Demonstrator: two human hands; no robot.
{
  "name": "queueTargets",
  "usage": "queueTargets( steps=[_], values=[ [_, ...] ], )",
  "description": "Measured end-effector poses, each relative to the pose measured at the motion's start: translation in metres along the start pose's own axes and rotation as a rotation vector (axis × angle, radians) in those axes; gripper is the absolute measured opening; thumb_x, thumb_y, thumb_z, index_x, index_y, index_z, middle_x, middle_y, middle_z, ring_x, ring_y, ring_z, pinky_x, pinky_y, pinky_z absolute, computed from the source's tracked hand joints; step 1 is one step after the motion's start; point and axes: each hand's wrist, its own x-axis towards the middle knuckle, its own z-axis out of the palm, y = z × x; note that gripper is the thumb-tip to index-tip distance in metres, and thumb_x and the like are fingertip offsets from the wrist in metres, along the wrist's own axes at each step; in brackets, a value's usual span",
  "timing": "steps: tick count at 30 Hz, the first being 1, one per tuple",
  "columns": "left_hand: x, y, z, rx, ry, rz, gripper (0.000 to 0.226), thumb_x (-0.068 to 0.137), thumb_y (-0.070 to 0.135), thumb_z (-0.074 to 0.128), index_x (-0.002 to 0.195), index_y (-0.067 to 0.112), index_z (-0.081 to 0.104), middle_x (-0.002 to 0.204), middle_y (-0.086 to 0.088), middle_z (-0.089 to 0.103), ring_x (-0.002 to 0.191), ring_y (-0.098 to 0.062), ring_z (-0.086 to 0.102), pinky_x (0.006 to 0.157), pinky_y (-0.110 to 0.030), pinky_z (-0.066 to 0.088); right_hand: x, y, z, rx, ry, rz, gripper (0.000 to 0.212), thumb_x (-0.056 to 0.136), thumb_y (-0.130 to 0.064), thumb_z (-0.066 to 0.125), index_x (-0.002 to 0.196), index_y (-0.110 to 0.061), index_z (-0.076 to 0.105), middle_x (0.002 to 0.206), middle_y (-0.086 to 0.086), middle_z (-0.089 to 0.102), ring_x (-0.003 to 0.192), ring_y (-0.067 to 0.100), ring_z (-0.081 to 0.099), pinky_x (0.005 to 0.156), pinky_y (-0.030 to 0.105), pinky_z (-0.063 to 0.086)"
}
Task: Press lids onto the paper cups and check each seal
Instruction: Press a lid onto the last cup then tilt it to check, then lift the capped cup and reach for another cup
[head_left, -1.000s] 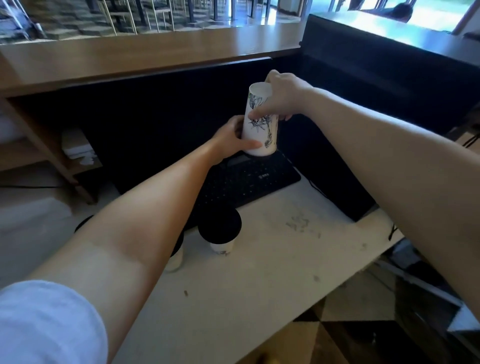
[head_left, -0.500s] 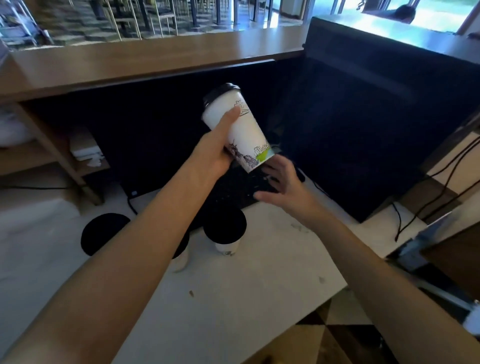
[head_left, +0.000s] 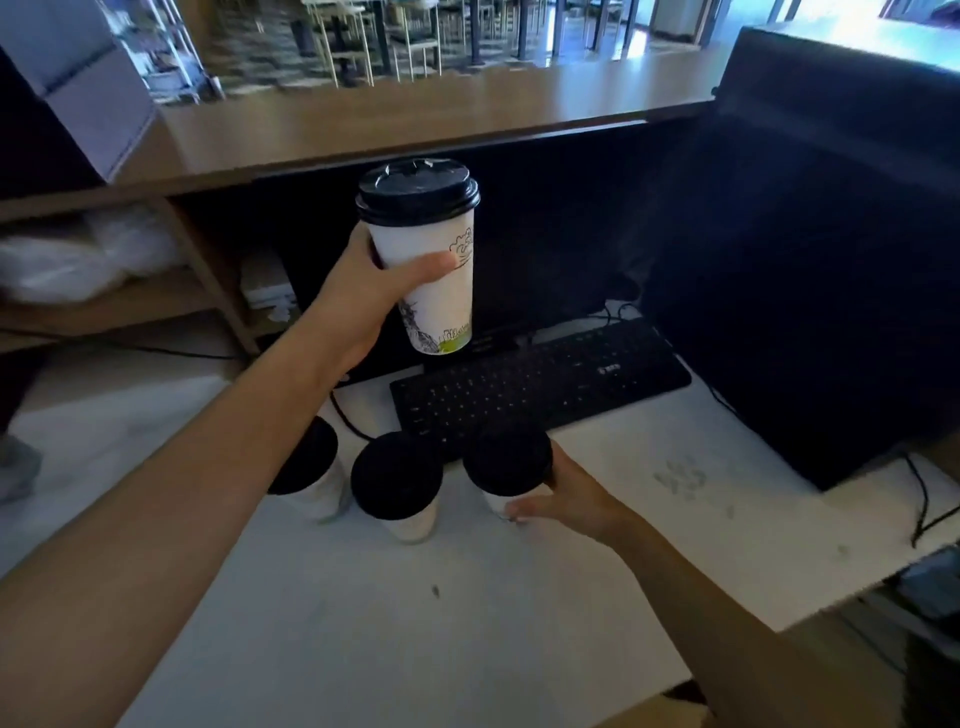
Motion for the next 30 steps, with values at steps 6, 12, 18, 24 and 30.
queueTargets(
  steps=[6,12,18,24,30],
  values=[
    [0.004,0.051,-0.037,0.035,0.026,0.077,0.059,0.063,0.020,0.078,0.117,0.025,0.054,0.112,0.002,0.069,0.106,-0.015,0.065,0.084,-0.029,0.054,-0.002,-0.094,-0.032,0.022,0.010,-0.109,0.069,0.067,-0.017,0.082,0.118,-0.044,0.045,0.123,-0.014,0.060,0.111,0.003,0.059,0.091,0.026,0.051],
    [0.031,0.139,-0.078,0.038,0.133,0.139,0.072,0.037,0.041,0.091,0.101,0.024,0.064,0.087,0.008,0.075,0.084,-0.011,0.070,0.069,-0.029,0.056,0.035,-0.259,-0.062,0.038,0.026,-0.385,0.054,0.070,-0.015,0.078,0.119,-0.015,0.055,0.111,0.001,0.068,0.103,0.014,0.065,0.083,0.024,0.054],
    [0.081,0.184,-0.117,0.044,0.339,0.206,0.092,0.044,0.034,0.085,0.127,0.011,0.053,0.118,-0.007,0.066,0.106,-0.023,0.064,0.089,-0.042,0.053,0.136,-0.382,-0.057,0.126,0.116,-0.514,0.056,0.071,-0.020,0.078,0.121,-0.009,0.054,0.117,0.007,0.065,0.105,0.022,0.063,0.093,0.043,0.052],
    [0.124,0.133,-0.144,0.147,0.486,0.145,0.083,0.055,0.034,0.087,0.128,0.013,0.051,0.121,-0.005,0.063,0.101,-0.018,0.065,0.077,-0.033,0.057,0.218,-0.380,-0.027,-0.059,0.319,-0.425,0.070,0.064,-0.027,0.082,0.121,-0.011,0.045,0.115,0.005,0.057,0.102,0.023,0.056,0.088,0.043,0.052],
    [0.152,0.090,-0.171,0.241,0.572,0.071,0.099,0.033,0.059,0.086,0.118,0.022,0.051,0.117,-0.001,0.065,0.105,-0.019,0.064,0.087,-0.044,0.055,0.253,-0.363,-0.016,-0.119,0.367,-0.424,0.063,0.069,-0.031,0.079,0.117,-0.011,0.044,0.105,0.001,0.051,0.096,0.019,0.051,0.081,0.034,0.049]
  ],
)
